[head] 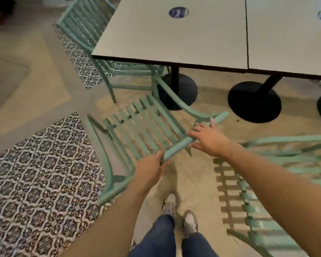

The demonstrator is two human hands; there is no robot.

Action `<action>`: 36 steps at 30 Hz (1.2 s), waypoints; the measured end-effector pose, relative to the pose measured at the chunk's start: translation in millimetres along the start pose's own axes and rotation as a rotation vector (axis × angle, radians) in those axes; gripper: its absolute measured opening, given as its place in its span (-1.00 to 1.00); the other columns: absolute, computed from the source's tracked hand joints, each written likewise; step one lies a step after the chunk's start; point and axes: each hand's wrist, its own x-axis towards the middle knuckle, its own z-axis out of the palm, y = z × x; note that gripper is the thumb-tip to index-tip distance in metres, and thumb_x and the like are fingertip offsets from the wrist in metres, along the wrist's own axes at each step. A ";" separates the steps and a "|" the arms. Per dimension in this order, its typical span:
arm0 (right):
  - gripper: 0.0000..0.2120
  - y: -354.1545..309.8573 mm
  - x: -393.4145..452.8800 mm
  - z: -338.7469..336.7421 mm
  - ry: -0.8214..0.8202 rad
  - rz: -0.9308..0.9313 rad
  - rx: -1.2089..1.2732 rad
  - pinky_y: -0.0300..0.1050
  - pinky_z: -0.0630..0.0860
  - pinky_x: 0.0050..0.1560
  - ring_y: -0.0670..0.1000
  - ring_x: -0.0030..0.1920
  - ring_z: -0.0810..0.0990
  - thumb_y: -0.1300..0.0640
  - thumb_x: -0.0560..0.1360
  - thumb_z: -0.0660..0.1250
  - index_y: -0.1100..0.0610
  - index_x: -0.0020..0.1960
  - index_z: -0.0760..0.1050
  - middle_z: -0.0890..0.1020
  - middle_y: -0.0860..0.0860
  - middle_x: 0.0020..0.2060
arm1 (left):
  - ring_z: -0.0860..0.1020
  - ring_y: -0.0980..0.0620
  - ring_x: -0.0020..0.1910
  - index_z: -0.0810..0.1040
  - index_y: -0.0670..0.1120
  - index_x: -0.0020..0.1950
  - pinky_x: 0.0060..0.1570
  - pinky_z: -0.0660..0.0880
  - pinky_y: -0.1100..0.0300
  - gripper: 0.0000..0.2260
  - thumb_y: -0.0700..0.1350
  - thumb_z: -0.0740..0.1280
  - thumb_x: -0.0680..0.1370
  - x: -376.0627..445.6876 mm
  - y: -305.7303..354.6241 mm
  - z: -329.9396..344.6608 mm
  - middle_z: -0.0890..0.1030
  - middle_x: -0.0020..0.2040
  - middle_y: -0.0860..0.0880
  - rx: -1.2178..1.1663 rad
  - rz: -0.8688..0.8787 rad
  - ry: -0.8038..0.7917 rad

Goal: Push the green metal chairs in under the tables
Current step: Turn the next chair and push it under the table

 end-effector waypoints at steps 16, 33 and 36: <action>-0.59 -47.2 -55.9 22.1 0.041 0.079 0.017 0.43 -0.09 0.43 0.08 0.34 0.35 -0.22 0.60 0.02 -0.06 0.32 0.38 0.47 -0.03 0.21 | 0.55 -0.09 -0.06 0.38 0.01 0.14 -0.09 0.50 0.03 -0.80 0.08 0.24 0.60 -36.8 -8.6 -10.8 0.59 0.01 -0.06 0.113 -0.007 -0.186; -0.62 -158.5 -142.4 73.4 0.071 0.412 0.117 0.43 -0.06 0.41 0.09 0.32 0.34 -0.20 0.62 -0.02 -0.06 0.29 0.35 0.45 -0.01 0.22 | 0.57 -0.12 0.01 0.39 0.02 0.22 0.02 0.52 -0.03 -0.76 0.08 0.20 0.61 -100.1 -55.8 -16.3 0.59 0.05 -0.08 0.304 0.323 -0.297; -0.62 -186.7 -146.6 85.6 0.114 0.452 0.126 0.44 -0.04 0.40 0.08 0.30 0.36 -0.22 0.60 0.01 -0.05 0.27 0.37 0.47 -0.02 0.19 | 0.57 -0.12 -0.01 0.40 0.02 0.20 -0.02 0.51 0.00 -0.75 0.11 0.21 0.60 -111.7 -73.2 -20.6 0.60 0.03 -0.08 0.332 0.360 -0.300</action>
